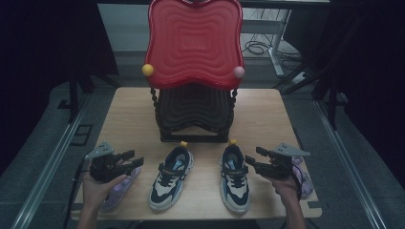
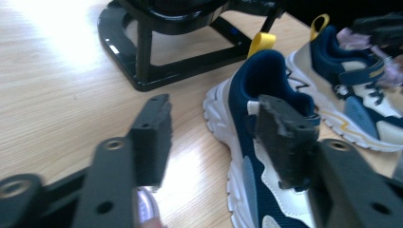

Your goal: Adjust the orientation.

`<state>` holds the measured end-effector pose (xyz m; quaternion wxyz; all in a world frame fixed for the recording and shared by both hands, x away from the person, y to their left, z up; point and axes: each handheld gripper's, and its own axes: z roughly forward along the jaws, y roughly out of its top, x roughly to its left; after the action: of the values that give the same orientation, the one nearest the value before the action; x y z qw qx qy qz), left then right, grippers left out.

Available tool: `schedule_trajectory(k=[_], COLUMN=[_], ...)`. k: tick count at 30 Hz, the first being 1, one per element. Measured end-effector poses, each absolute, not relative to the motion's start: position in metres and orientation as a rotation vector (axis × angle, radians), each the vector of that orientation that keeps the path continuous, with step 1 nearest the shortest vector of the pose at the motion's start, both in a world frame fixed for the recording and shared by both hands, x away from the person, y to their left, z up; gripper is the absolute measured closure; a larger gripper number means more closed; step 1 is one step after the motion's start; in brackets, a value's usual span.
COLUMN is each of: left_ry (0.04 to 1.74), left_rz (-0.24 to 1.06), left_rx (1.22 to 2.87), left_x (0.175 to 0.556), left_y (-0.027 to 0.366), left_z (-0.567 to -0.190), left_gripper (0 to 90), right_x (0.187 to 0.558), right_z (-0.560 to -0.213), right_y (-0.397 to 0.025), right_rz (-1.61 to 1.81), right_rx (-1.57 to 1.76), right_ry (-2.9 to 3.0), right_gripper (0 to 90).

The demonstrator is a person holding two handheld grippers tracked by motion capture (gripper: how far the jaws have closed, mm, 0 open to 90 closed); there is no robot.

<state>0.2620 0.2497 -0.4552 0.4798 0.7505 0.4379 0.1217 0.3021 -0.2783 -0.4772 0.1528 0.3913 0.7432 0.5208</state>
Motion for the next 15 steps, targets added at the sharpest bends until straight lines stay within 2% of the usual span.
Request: schedule_trajectory(k=[6, 7, 8, 10, 15], left_ry=[1.089, 1.095, 1.103, 1.113, 1.147], left_rz=[0.335, 0.334, 0.334, 0.339, 0.342], left_rx=[1.824, 1.832, 1.855, 1.86, 1.87], left_x=[0.248, 0.244, 0.237, 0.231, 0.226], left_y=[0.247, 0.246, 0.244, 0.243, 0.244], left_z=[-0.445, -0.444, -0.44, -0.438, -0.44], left_gripper=[77.1, 77.1, 85.2, 89.1, 89.6], right_x=[0.301, 0.301, 0.301, 0.301, 0.299], right_z=[-0.485, -0.486, -0.484, -0.48, -0.476], right_y=[-0.274, -0.273, -0.272, -0.271, -0.271], right_rz=[1.481, 1.484, 1.48, 1.485, 1.498], right_rx=[1.1, 1.096, 1.088, 1.07, 1.047], right_ry=[2.165, 2.163, 2.153, 2.145, 2.138], right_gripper=[36.6, 37.0, 37.1, 37.4, 37.4])
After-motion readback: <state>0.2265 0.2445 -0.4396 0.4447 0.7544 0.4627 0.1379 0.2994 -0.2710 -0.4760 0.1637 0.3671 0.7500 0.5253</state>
